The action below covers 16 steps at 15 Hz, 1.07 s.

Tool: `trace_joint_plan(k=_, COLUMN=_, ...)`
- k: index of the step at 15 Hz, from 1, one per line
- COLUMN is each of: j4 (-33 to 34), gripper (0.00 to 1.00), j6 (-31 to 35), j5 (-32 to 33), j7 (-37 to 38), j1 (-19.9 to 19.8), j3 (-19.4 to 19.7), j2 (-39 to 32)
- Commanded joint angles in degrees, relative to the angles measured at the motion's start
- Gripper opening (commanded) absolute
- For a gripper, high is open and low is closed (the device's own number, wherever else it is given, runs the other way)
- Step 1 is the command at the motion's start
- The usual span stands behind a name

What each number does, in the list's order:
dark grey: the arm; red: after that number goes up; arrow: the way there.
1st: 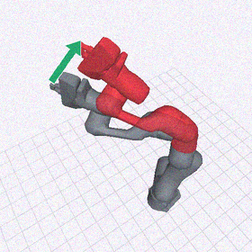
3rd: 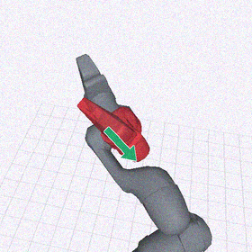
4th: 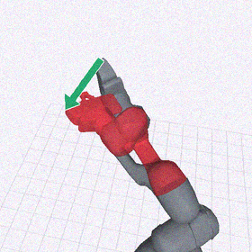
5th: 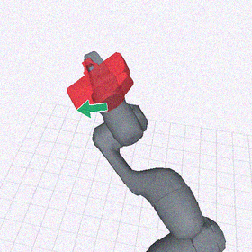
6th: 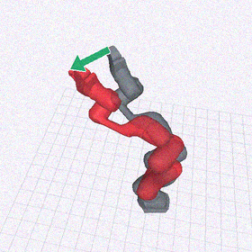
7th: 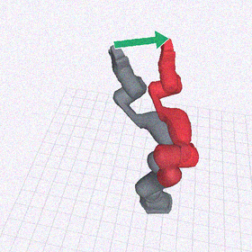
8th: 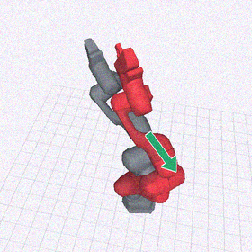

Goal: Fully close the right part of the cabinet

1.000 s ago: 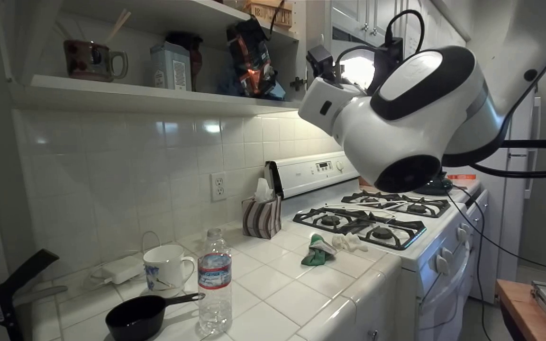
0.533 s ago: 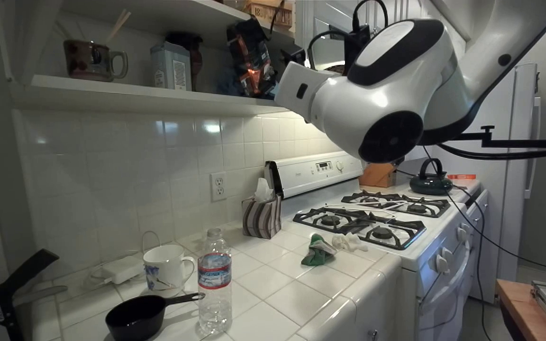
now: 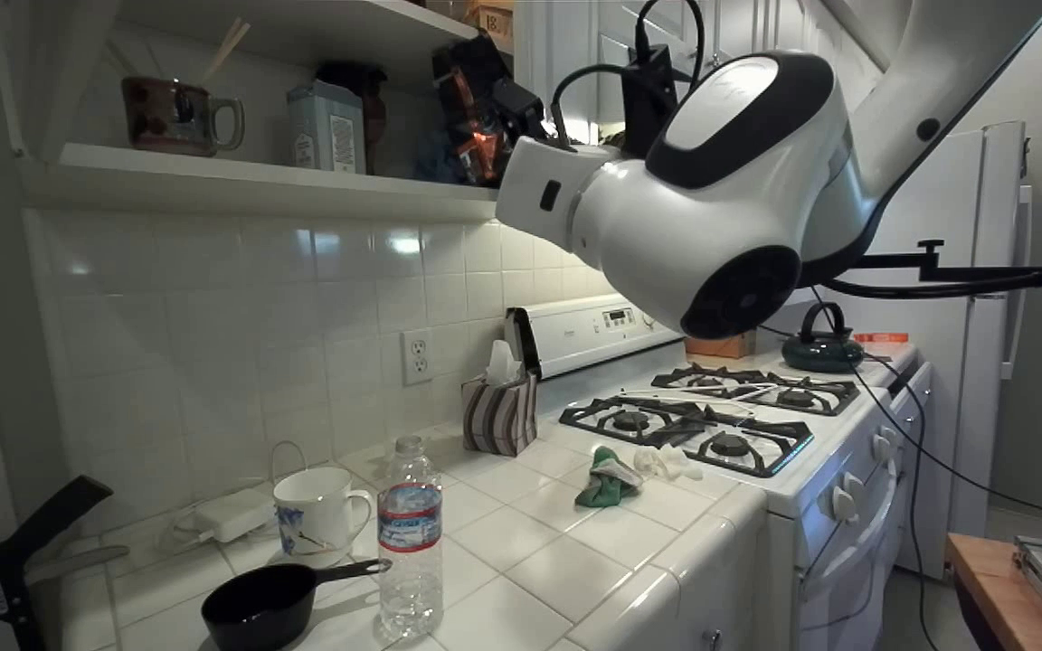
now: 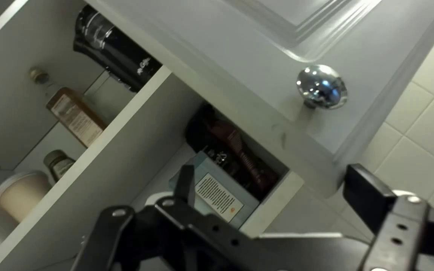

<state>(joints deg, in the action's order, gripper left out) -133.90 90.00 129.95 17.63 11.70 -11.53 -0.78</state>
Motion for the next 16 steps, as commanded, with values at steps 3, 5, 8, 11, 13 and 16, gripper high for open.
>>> trace_joint_plan(k=3, j4=0.22, gripper=1.0, j6=8.94, j5=7.01, j7=-4.16, j1=0.77, j3=-0.98, j2=3.64)
trace_joint_plan(k=5, j4=-1.08, gripper=1.0, j6=17.77, j5=5.34, j7=0.02, j1=0.59, j3=-0.55, j2=6.38)
trace_joint_plan(k=8, j4=-5.1, gripper=1.0, j6=27.67, j5=4.61, j7=6.55, j1=0.5, j3=0.6, j2=10.53)
trace_joint_plan(k=11, j4=-10.94, gripper=1.0, j6=39.84, j5=6.67, j7=12.68, j1=0.16, j3=3.29, j2=16.71)
trace_joint_plan(k=13, j4=-14.75, gripper=1.0, j6=49.75, j5=9.69, j7=16.5, j1=0.01, j3=6.61, j2=21.76)
trace_joint_plan(k=16, j4=-18.33, gripper=1.0, j6=64.48, j5=16.31, j7=23.16, j1=1.53, j3=14.09, j2=29.83)
